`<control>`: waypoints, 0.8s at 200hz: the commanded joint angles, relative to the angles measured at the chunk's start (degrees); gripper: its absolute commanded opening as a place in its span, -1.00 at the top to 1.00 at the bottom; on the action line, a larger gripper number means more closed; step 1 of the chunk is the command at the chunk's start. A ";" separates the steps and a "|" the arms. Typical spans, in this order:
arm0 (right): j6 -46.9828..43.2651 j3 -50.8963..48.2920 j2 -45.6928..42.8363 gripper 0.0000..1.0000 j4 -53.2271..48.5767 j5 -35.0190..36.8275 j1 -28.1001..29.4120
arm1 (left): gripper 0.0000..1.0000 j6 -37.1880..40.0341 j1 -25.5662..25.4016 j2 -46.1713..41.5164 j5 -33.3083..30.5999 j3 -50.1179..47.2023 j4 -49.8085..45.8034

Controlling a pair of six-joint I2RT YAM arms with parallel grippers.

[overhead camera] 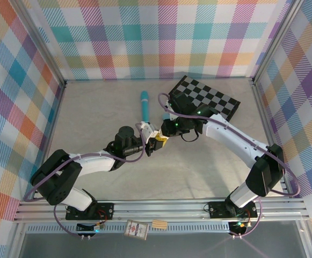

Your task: Insert the wireless bluetooth earbuds into the charging case

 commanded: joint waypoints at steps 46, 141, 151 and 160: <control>-5.14 -2.51 -1.64 0.59 0.41 -4.02 0.77 | 1.00 -0.41 -0.39 -2.29 1.65 1.81 3.46; -8.35 -3.85 -2.31 0.48 1.51 -6.52 0.83 | 1.00 -1.04 -0.39 -2.72 4.06 1.47 5.30; -8.11 -3.79 -2.68 0.47 1.44 -6.08 0.82 | 1.00 -1.11 -0.39 -2.73 4.07 1.30 5.60; -7.84 -3.69 -3.12 0.39 1.35 -5.58 0.82 | 1.00 -1.06 -0.40 -2.72 3.97 1.13 5.80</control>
